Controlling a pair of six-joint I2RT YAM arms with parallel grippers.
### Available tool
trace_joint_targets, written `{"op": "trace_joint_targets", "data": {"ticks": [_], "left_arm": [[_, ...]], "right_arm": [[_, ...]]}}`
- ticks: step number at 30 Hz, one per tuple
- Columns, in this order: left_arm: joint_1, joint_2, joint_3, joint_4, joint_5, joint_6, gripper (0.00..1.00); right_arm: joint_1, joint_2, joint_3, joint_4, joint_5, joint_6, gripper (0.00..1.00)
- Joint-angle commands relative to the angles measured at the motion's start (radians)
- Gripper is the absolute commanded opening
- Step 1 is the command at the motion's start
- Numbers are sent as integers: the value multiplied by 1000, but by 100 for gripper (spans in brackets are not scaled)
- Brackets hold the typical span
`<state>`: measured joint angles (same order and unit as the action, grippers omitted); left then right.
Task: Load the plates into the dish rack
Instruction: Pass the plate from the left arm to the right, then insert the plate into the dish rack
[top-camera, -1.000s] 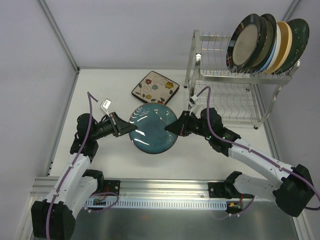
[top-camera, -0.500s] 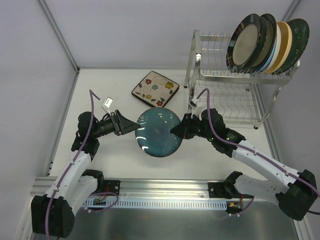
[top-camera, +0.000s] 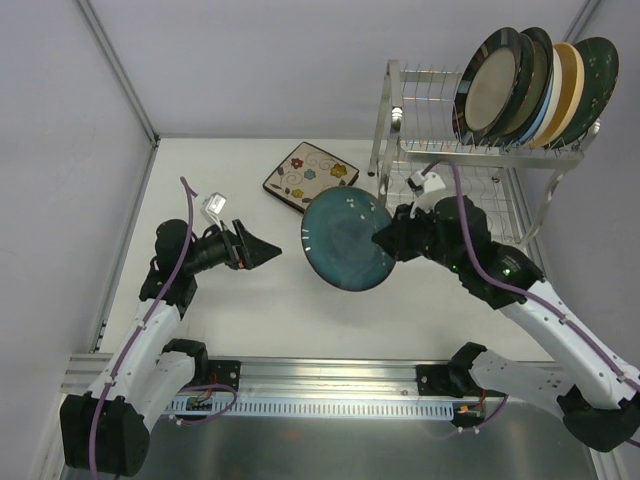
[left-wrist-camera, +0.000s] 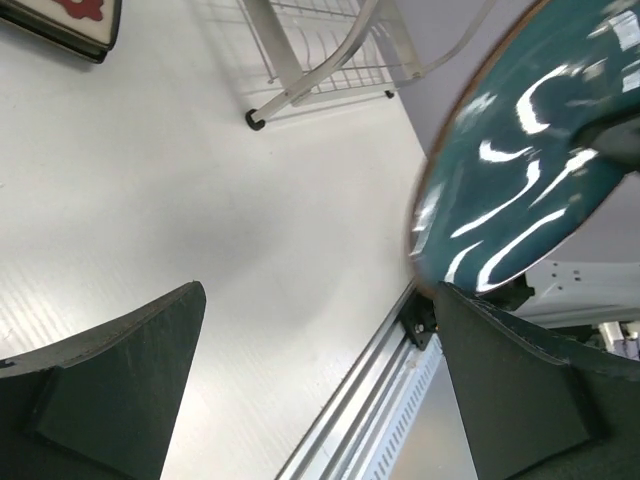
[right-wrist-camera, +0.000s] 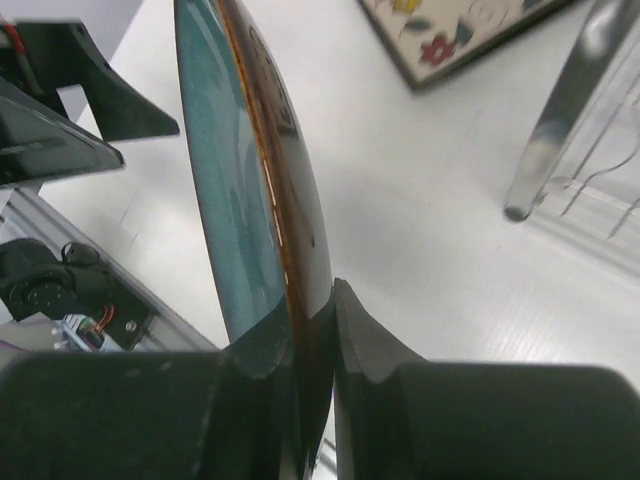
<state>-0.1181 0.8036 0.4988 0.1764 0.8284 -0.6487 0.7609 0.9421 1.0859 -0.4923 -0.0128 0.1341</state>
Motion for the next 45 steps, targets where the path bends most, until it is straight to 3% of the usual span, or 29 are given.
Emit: {"op": "trace_joint_targets", "data": {"ticks": [1, 12, 22, 35, 45], "left_arm": [[3, -23, 32, -40, -38, 101, 99], [9, -38, 119, -400, -336, 391, 99], [9, 12, 89, -431, -437, 446, 99], [52, 83, 116, -431, -419, 423, 99], [72, 82, 110, -431, -426, 409, 99]], "right_arm": [[-3, -69, 214, 54, 100, -83, 1], [-9, -13, 565, 47, 329, -353, 1], [-11, 69, 689, 358, 500, -663, 1], [-73, 210, 770, 710, 583, -902, 1], [-274, 314, 773, 741, 608, -786, 0]]}}
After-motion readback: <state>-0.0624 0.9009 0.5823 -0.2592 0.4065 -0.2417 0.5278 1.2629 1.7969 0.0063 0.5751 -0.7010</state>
